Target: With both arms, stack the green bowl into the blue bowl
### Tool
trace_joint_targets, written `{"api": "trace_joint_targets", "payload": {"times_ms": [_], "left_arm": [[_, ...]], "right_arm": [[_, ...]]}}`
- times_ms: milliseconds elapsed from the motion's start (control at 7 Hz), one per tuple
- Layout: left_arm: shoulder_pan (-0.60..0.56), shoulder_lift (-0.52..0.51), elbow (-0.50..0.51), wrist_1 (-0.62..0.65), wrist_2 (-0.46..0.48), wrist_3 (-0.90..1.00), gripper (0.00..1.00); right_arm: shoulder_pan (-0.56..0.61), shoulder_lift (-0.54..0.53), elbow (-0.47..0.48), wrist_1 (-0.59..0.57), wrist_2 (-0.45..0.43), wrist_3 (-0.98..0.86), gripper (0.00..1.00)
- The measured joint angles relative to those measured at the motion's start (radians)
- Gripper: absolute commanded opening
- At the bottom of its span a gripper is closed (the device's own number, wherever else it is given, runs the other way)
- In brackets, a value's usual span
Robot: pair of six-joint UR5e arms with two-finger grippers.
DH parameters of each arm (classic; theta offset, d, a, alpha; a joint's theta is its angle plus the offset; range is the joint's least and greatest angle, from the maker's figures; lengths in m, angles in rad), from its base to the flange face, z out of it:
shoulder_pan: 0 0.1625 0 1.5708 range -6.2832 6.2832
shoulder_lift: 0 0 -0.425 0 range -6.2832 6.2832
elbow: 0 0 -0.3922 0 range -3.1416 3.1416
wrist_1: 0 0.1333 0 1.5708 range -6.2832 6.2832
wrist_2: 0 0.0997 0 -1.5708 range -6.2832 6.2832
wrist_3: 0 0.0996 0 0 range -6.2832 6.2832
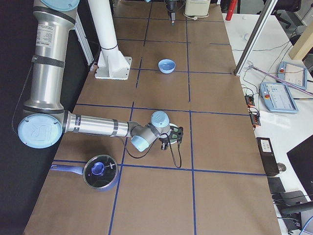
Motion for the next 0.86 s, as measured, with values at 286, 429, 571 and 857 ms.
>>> {"api": "trace_joint_targets", "payload": {"times_ms": [286, 429, 571, 857], "left_arm": [[-0.027, 0.075, -0.003, 0.011, 0.001, 0.138, 1.00], [-0.069, 0.137, -0.002, 0.015, 0.001, 0.286, 1.00], [-0.119, 0.195, 0.002, 0.017, 0.000, 0.447, 1.00], [-0.214, 0.275, 0.037, 0.012, -0.007, 0.695, 1.00]], "right_arm": [[0.072, 0.048, 0.088, -0.018, 0.121, 0.021, 0.00], [0.058, 0.121, 0.116, -0.034, 0.138, 0.069, 0.00], [0.015, 0.225, 0.124, -0.042, 0.140, 0.158, 0.00], [-0.119, 0.430, 0.129, -0.046, 0.057, 0.391, 0.00]]}}
